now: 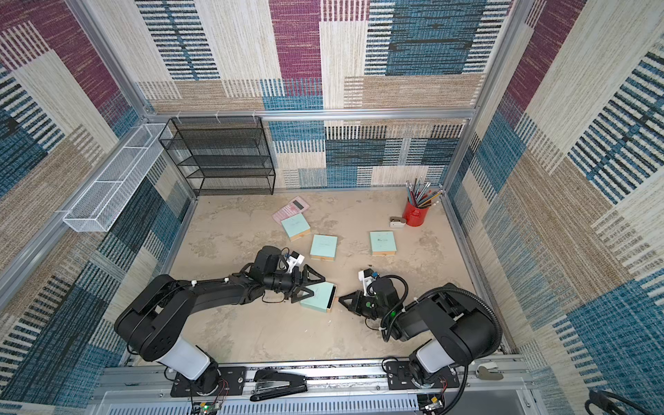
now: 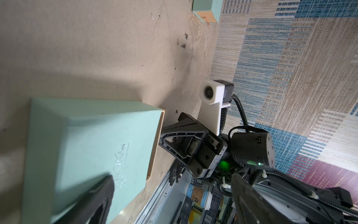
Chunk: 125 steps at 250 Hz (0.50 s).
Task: Take out the earrings from the drawer-style jewelry box
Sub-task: Open the drawer in the jewelry box.
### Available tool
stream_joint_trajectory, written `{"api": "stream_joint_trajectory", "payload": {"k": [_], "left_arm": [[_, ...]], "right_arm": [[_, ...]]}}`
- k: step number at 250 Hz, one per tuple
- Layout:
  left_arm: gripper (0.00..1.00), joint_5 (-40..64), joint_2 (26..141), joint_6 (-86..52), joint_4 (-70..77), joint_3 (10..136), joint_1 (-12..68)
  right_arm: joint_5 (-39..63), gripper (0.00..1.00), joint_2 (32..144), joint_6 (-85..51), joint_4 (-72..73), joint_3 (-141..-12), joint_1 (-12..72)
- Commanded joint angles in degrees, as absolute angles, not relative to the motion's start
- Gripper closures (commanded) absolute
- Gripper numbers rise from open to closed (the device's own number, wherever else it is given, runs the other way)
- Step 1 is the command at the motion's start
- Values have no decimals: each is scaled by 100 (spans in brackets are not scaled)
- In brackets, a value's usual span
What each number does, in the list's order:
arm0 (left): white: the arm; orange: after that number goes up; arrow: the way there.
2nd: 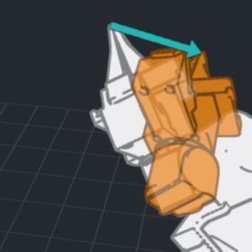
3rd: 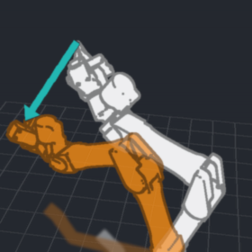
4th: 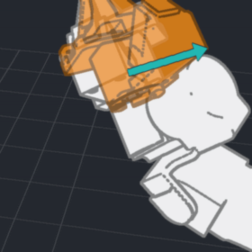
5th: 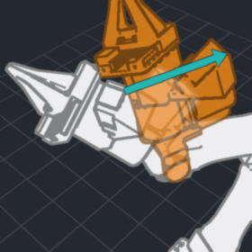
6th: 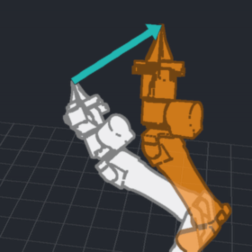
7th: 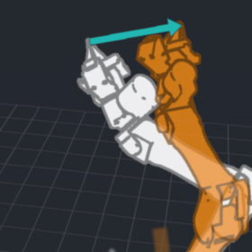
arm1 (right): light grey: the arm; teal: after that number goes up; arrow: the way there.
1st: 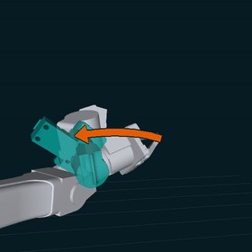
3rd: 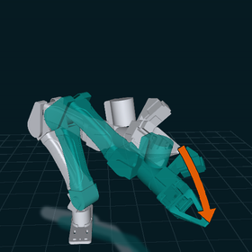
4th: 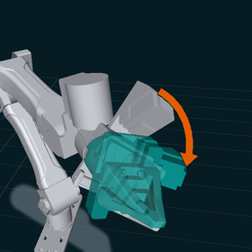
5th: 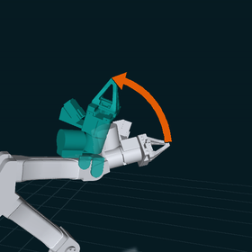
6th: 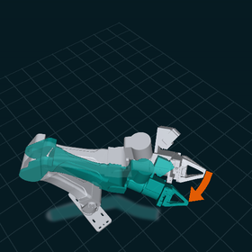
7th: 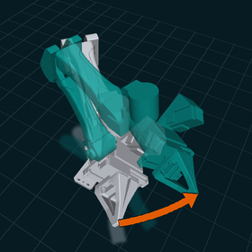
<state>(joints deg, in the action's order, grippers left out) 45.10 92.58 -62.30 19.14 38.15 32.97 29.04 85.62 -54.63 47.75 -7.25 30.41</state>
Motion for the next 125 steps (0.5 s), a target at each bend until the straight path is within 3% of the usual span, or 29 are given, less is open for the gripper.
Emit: {"api": "stream_joint_trajectory", "payload": {"k": [1, 51, 57, 62, 72, 125], "left_arm": [[5, 3986, 9314, -5972, 1230, 3748, 3278], [5, 4014, 9360, -6022, 1332, 3723, 3279], [5, 4009, 9360, -6035, 1336, 3718, 3275], [5, 4001, 9360, -6031, 1343, 3722, 3276], [5, 4014, 9360, -6046, 1361, 3724, 3278], [5, 4002, 9325, -6032, 1304, 3728, 3278]], "right_arm": [[2707, 100, 8445, -5568, 4846, -642, 3050], [2936, 100, 8321, -5381, 4696, -806, 3050], [2936, 92, 8293, -5358, 4640, -831, 3050], [2951, 79, 8269, -5330, 4603, -859, 3049], [2973, 72, 8253, -5275, 4556, -910, 3047], [3027, 75, 8587, -5341, 4771, -977, 3050]]}}
